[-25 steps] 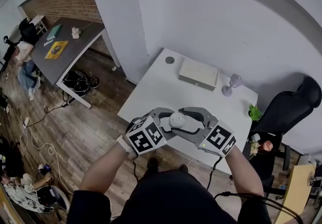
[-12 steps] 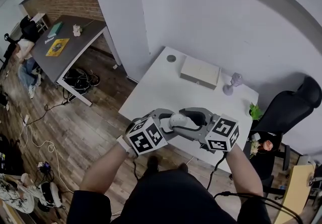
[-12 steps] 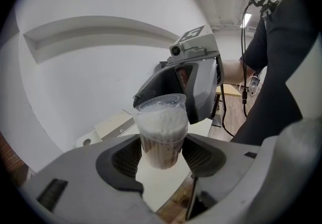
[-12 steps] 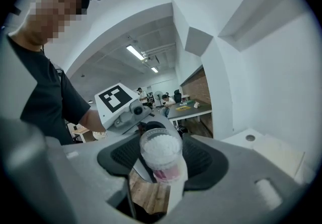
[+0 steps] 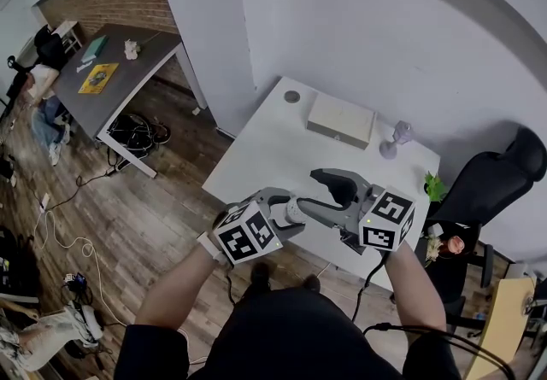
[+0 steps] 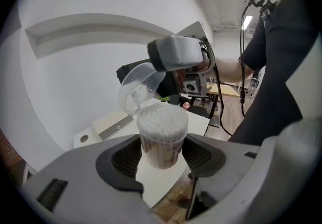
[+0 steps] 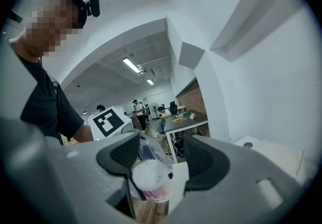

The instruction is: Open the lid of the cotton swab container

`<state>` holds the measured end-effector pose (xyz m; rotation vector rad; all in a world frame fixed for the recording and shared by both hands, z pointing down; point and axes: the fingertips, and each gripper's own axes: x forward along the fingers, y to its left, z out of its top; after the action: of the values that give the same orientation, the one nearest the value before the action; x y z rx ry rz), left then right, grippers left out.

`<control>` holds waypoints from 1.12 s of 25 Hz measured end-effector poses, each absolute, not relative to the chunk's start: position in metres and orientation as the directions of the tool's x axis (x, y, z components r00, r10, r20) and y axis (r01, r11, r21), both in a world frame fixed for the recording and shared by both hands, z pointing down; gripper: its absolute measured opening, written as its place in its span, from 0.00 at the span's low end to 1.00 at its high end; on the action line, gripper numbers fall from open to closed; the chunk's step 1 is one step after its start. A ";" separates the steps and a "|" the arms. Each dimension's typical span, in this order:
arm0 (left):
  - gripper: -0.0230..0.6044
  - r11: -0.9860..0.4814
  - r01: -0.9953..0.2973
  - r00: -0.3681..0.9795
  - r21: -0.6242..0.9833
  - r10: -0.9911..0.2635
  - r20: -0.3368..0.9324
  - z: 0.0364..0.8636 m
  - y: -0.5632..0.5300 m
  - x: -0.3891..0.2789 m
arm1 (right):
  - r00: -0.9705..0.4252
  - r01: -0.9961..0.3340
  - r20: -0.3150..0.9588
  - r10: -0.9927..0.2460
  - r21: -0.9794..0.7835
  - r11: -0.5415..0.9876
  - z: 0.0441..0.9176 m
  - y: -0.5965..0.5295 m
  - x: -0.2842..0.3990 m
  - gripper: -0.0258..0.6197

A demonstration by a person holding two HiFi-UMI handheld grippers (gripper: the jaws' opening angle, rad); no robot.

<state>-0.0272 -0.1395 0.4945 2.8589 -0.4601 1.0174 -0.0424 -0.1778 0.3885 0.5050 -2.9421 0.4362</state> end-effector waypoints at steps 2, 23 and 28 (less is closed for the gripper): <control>0.43 -0.952 -0.305 0.738 -0.030 -0.256 0.625 0.495 -0.138 -0.028 | -0.933 -0.356 0.159 -0.324 -0.262 0.897 0.386 -0.182 -0.041 0.46; 0.43 -0.958 -0.286 0.755 -0.018 -0.237 0.611 0.497 -0.131 -0.024 | -0.836 -0.546 0.180 -0.518 -0.366 0.754 0.427 -0.244 -0.014 0.38; 0.43 -0.950 -0.312 0.744 0.008 -0.239 0.624 0.507 -0.136 -0.030 | -0.822 -0.558 0.128 -0.555 -0.372 0.742 0.414 -0.244 -0.011 0.37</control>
<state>-0.0303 -0.1357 0.5074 2.8287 -0.4489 0.9889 -0.0109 -0.2439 0.4144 0.9344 -2.9235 0.6283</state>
